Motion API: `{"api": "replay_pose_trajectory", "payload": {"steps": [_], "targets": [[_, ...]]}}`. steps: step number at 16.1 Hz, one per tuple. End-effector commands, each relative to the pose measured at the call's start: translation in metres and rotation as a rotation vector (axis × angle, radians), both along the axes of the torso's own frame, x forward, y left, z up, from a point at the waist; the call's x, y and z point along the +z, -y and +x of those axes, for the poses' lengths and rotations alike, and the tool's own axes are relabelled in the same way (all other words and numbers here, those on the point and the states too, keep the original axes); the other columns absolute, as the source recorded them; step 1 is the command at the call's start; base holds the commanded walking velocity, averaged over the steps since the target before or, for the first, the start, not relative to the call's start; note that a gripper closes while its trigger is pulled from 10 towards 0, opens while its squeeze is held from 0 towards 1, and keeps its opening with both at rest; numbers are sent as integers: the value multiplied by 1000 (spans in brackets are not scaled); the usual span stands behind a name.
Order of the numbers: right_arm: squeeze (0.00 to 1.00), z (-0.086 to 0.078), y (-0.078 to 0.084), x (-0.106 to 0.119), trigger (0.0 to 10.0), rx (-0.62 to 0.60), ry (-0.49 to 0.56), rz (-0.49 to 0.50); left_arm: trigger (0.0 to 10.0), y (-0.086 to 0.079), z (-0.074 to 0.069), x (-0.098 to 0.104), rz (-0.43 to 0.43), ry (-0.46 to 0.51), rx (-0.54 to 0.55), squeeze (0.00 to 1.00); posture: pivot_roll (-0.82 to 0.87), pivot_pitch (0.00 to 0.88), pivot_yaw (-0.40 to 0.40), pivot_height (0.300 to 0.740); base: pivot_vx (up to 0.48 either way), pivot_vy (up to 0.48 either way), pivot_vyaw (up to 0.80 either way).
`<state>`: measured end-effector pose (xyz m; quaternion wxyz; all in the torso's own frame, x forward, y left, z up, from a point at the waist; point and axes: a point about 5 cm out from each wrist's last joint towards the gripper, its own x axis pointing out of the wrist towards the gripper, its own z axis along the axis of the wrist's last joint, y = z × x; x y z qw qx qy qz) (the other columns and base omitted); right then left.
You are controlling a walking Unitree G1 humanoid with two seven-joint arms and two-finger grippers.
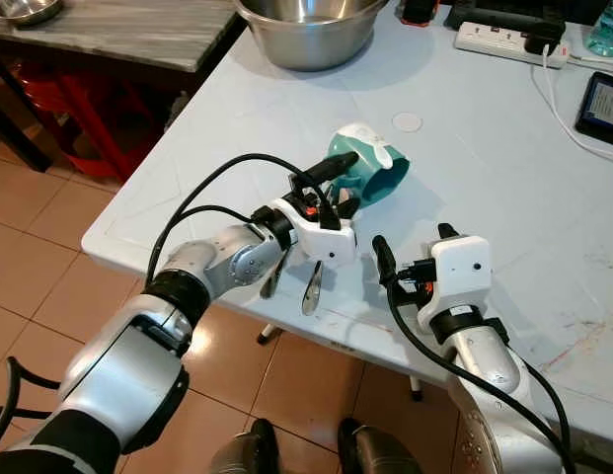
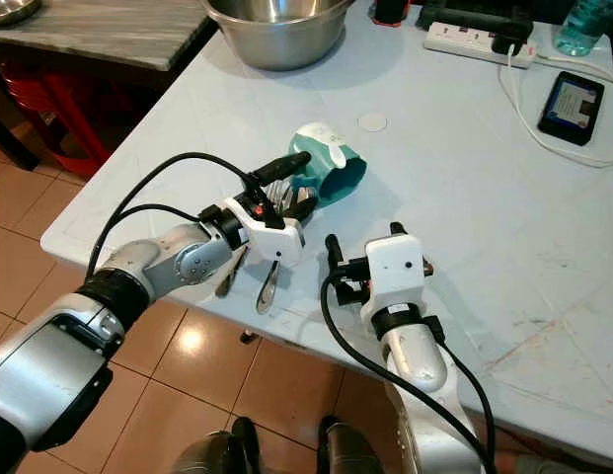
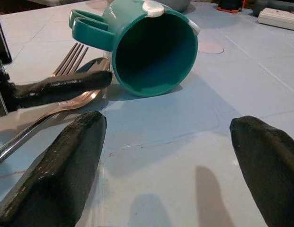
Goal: Setting the table
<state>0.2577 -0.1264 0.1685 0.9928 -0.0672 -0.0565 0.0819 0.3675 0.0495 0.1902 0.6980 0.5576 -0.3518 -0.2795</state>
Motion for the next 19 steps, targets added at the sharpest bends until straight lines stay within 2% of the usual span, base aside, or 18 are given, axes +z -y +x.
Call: {"api": "replay_pose_trajectory", "payload": {"steps": [1,2,5,8,12,13,14,15,16,17,19], "targets": [[0,-3,-2,1,10000,7,2,3,2745,0,2,-1,29,4,6,0,-268,288,61,740,0,0,0],[0,-3,-2,1,10000,7,1,3,10000,-1,4,1,31,10,19,0,-269,287,61,740,0,0,0],[0,-3,-2,1,10000,6,1,3,10000,-5,7,4,43,19,35,0,-271,285,61,740,0,0,0],[0,-3,-2,1,10000,10,2,3,10000,-14,12,8,91,45,70,0,-268,283,59,740,0,0,0],[0,-3,-2,1,10000,8,2,1,10000,-13,13,10,118,74,62,0,-268,283,59,740,0,0,0],[0,-3,-2,1,10000,8,2,1,7255,-13,13,10,119,76,61,0,-268,283,59,740,0,0,0],[0,-3,-2,1,10000,7,2,2,4078,-12,13,10,118,77,56,0,-268,283,59,740,0,0,0],[0,-3,-2,1,10000,7,2,2,3373,-10,12,10,118,75,49,0,-268,283,59,740,0,0,0],[0,-3,-2,1,10000,8,1,2,3216,-9,12,9,120,76,46,0,-268,283,59,740,0,0,0],[0,-3,-2,1,10000,8,1,2,2392,-8,11,9,123,76,43,0,-269,282,57,740,0,0,0],[0,-2,-1,1,10000,8,0,2,3137,-8,11,8,127,80,39,0,-269,282,57,740,0,0,0]]}}
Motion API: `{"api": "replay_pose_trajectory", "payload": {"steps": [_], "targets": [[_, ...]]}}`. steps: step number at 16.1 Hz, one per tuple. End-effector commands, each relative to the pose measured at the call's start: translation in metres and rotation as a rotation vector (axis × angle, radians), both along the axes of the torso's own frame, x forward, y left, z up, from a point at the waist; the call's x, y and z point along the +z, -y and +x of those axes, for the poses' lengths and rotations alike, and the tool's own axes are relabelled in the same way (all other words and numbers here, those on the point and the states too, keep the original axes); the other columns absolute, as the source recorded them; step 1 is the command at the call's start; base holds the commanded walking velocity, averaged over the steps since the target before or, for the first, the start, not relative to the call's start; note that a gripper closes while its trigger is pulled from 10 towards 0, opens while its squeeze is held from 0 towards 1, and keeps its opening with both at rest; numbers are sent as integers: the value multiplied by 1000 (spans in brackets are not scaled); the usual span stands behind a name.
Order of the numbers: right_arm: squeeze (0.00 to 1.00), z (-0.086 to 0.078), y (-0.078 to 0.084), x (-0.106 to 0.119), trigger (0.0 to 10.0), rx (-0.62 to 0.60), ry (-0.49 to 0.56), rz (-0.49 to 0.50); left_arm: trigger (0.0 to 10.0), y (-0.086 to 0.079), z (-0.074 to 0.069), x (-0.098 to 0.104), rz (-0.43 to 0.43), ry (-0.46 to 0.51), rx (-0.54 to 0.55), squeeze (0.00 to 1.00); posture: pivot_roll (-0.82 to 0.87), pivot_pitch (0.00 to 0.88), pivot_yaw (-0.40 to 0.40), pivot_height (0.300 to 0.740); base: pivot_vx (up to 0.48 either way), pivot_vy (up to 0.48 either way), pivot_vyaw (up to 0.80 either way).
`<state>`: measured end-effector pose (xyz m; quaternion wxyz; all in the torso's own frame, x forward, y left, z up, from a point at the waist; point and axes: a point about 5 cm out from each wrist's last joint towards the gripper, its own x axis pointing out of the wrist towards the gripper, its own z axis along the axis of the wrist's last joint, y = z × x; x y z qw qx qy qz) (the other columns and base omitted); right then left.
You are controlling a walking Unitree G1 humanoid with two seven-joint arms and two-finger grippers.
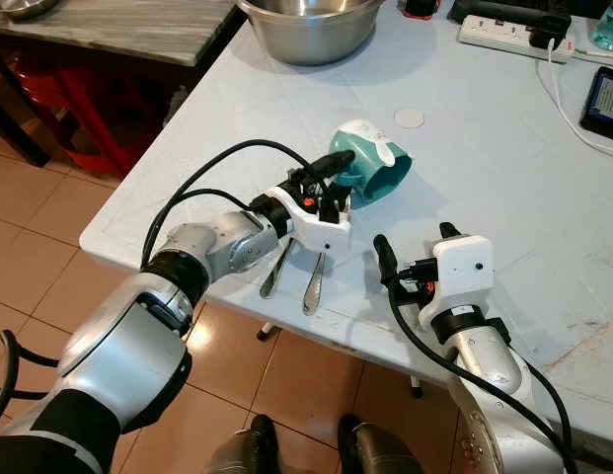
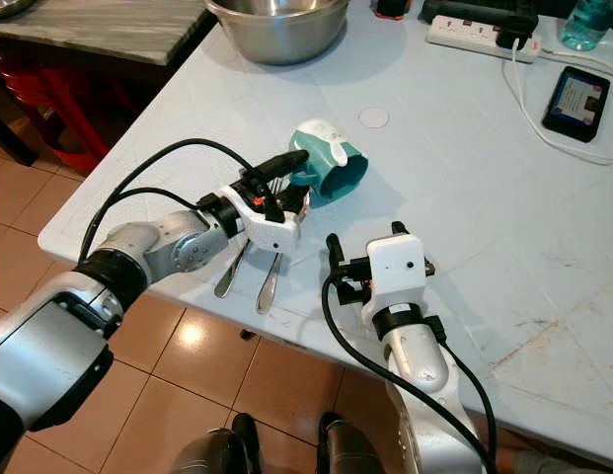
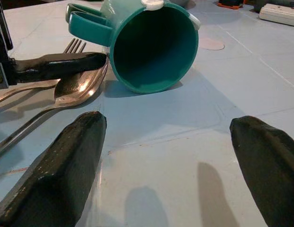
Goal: Setting the table
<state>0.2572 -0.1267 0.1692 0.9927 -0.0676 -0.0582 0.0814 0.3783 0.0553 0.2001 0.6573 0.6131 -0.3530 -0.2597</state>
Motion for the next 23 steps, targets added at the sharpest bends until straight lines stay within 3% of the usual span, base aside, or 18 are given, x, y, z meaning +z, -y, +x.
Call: {"api": "replay_pose_trajectory", "payload": {"steps": [1,3,4,7,15,19,21,23], "targets": [[0,-2,-2,0,10000,9,-4,2,3294,-2,0,-2,20,-1,-4,0,-269,282,57,740,0,0,0],[0,-2,-2,-1,10000,10,-5,4,2588,-2,0,-2,23,-2,-2,0,-265,283,58,740,0,0,0],[0,-2,-2,-1,10000,9,-6,5,1608,-2,0,-2,25,-1,-2,0,-265,283,58,740,0,0,0],[0,-2,-2,-1,10000,8,-7,5,0,-3,0,-3,29,-3,-2,0,-266,283,60,740,0,0,0],[0,-2,-2,-2,10000,8,-11,4,0,-2,0,-3,5,-22,1,0,-265,284,59,740,0,0,0],[0,-3,-2,-3,10000,7,-13,4,0,5,1,4,-171,-131,15,0,-265,284,59,740,0,0,0],[0,-3,-2,-3,10000,8,-13,4,0,7,0,5,-191,-139,9,0,-265,284,59,740,0,0,0],[0,-2,-2,-3,10000,8,-13,2,0,12,1,13,-269,-164,-2,0,-266,280,57,740,0,0,0]]}}
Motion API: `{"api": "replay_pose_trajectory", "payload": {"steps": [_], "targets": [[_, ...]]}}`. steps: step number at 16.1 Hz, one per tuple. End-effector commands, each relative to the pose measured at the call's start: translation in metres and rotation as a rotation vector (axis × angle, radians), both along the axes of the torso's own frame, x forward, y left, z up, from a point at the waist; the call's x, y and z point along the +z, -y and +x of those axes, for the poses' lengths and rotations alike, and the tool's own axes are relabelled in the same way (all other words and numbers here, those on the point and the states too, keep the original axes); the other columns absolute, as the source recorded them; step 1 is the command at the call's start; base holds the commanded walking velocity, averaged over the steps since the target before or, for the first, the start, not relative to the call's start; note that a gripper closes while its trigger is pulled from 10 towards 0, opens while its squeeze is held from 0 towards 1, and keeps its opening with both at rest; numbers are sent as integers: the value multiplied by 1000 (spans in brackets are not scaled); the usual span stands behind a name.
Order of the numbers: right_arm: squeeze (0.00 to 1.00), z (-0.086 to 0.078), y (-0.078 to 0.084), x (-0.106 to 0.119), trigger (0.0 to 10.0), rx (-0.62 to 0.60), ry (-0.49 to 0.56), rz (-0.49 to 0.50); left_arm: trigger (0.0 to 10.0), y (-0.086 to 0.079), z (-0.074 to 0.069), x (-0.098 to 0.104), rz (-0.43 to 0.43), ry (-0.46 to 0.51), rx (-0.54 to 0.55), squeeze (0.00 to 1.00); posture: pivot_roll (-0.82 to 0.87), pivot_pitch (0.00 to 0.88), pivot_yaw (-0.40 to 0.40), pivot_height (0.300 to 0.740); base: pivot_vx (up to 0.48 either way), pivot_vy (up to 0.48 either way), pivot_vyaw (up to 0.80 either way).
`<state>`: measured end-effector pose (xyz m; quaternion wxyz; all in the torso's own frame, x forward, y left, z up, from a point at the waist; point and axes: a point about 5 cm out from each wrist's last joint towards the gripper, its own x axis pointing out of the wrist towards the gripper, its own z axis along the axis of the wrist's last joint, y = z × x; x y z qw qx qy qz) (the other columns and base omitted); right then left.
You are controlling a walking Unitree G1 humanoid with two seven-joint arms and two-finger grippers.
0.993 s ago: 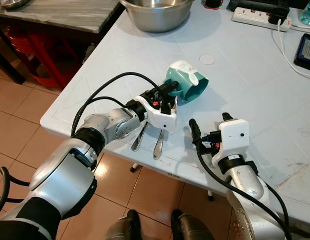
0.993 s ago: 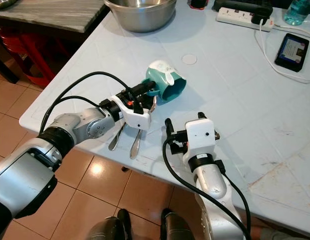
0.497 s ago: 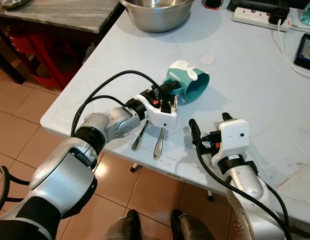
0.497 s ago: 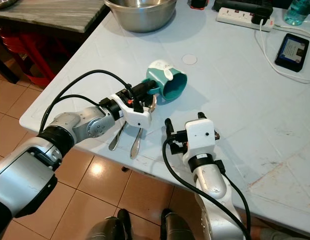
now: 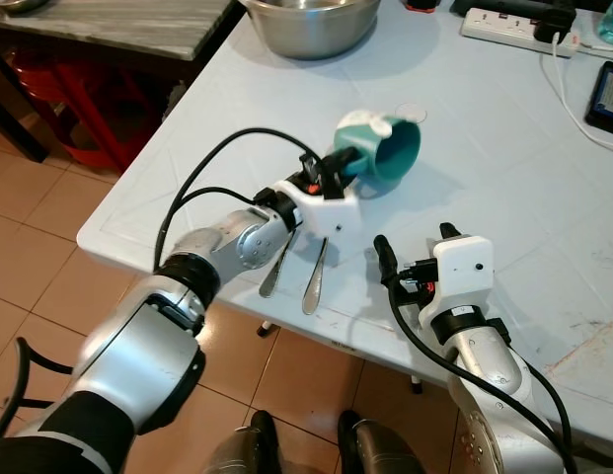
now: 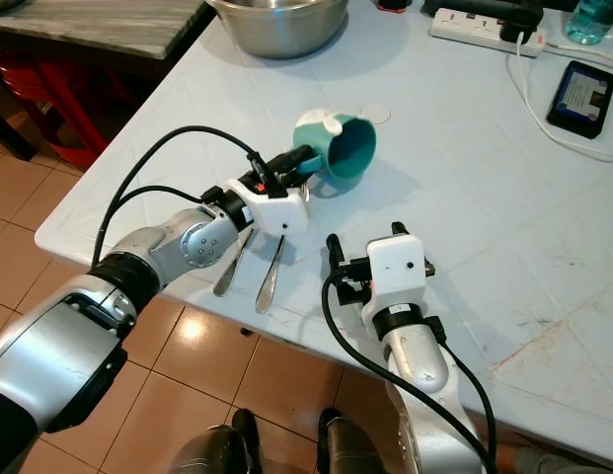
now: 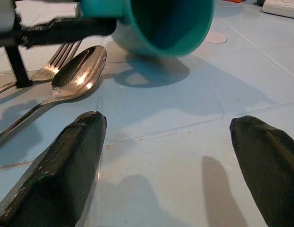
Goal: Setting the table
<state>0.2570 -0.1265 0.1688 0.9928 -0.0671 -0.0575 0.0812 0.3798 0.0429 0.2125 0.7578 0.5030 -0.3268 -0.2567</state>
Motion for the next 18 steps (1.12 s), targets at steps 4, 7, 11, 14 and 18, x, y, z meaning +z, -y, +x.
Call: {"api": "replay_pose_trajectory", "payload": {"steps": [4,7,11,14,18], "targets": [[0,-2,-2,-4,10000,7,-13,3,392,1,6,15,-211,-135,31,0,-266,280,57,740,0,0,0],[0,-1,-2,-5,10000,8,-15,4,314,-5,17,26,-367,-299,85,0,-260,278,62,740,0,0,0],[0,-1,-3,-6,10000,11,-17,5,1216,-33,31,28,-575,-518,176,0,-258,276,64,740,0,0,0],[0,0,-3,-6,10000,13,-18,3,2588,-56,36,31,-615,-555,239,0,-258,276,64,740,0,0,0],[0,0,-3,-7,10000,15,-20,2,4039,-78,39,28,-680,-606,294,0,-245,269,62,740,0,0,0]]}}
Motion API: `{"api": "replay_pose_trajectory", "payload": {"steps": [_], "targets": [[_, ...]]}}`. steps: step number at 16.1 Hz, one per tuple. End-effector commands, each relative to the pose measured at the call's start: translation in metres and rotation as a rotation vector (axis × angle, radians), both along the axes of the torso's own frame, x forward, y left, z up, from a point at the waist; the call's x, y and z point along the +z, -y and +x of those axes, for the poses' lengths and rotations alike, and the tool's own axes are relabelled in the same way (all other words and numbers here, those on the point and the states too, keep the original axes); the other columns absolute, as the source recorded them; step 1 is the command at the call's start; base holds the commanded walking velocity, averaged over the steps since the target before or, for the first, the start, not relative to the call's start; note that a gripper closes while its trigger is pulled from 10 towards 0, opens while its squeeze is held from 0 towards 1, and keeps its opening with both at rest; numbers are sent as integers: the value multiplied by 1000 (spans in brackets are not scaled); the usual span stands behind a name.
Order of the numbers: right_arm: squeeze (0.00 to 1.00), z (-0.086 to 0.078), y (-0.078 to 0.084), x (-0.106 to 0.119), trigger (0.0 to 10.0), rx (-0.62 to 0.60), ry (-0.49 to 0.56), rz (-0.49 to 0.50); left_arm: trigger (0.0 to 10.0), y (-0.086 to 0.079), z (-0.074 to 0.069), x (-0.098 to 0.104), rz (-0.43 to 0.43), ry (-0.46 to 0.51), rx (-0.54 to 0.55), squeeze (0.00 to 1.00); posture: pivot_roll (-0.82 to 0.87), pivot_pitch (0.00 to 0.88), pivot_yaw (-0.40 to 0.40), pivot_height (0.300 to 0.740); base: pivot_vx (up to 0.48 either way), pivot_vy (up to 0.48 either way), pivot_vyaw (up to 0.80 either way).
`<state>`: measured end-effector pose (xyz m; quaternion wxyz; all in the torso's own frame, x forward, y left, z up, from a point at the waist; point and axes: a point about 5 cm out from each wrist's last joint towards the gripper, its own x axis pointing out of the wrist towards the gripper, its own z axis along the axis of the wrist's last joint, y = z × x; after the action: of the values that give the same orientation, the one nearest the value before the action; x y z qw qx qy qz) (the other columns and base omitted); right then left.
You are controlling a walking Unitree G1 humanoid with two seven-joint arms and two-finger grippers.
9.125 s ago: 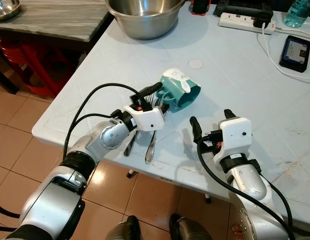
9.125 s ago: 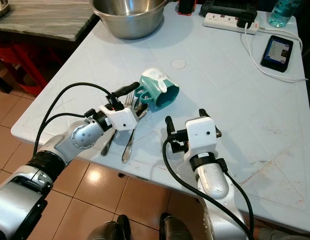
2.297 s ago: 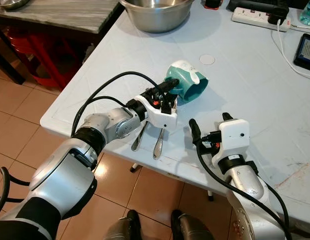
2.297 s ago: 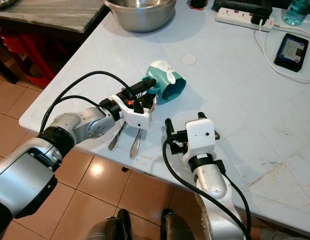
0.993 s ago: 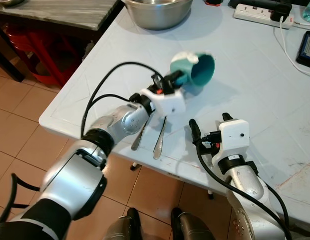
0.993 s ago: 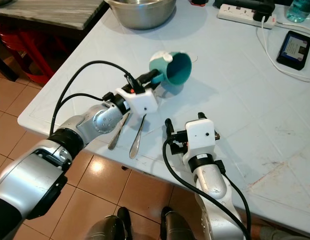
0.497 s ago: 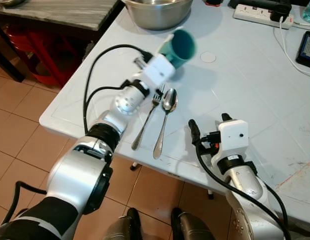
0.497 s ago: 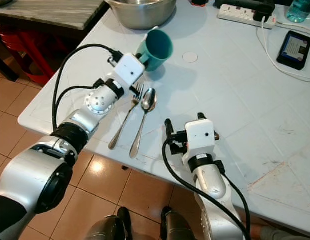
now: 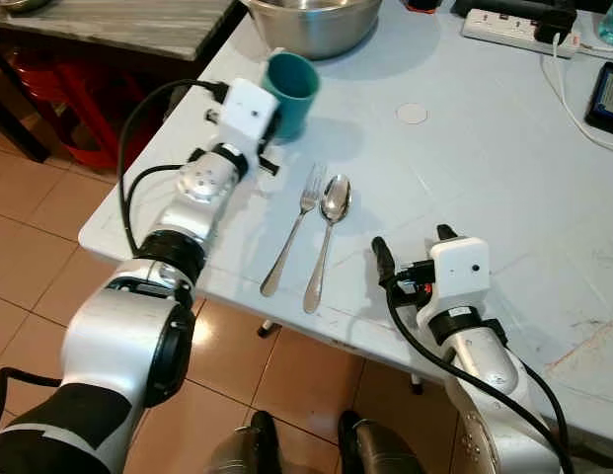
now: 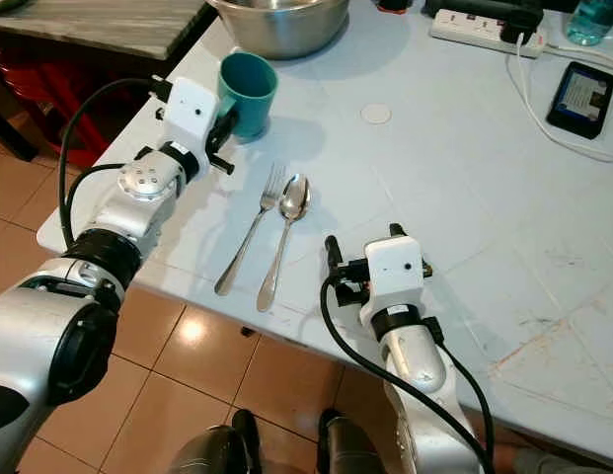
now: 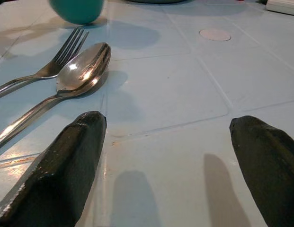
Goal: Setting the table
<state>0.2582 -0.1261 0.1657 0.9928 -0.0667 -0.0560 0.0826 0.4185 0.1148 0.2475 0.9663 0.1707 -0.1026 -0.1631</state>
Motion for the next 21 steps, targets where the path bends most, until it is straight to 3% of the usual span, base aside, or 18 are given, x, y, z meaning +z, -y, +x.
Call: {"api": "replay_pose_trajectory", "payload": {"steps": [1,2,4,10,12,13,14,21], "targets": [[0,0,-3,-4,10000,15,-16,1,4824,-8,0,-9,-25,-62,18,0,-242,267,62,740,0,0,0],[0,0,-3,-4,10000,17,-16,0,5373,-9,0,-11,-56,-83,25,0,-239,267,62,740,0,0,0],[0,1,-3,-5,10000,21,-17,1,10000,-6,-1,-15,-107,-107,10,0,-235,266,62,740,0,0,0],[0,2,-4,-6,10000,23,-16,2,10000,7,-2,-26,-235,-207,4,0,-232,265,64,740,0,0,0],[0,2,-4,-5,10000,23,-16,4,10000,9,-3,-29,-242,-219,1,78,-232,265,64,740,0,0,0],[0,2,-5,-6,10000,23,-15,5,10000,10,-3,-31,-252,-241,-12,271,-229,264,67,740,0,0,0],[0,2,-5,-6,10000,23,-15,5,10000,11,-4,-32,-262,-252,-17,973,-229,264,67,740,0,0,0],[0,2,-5,-6,10000,22,-14,9,10000,14,-4,-27,-270,-251,-48,1000,-230,267,68,740,0,0,0]]}}
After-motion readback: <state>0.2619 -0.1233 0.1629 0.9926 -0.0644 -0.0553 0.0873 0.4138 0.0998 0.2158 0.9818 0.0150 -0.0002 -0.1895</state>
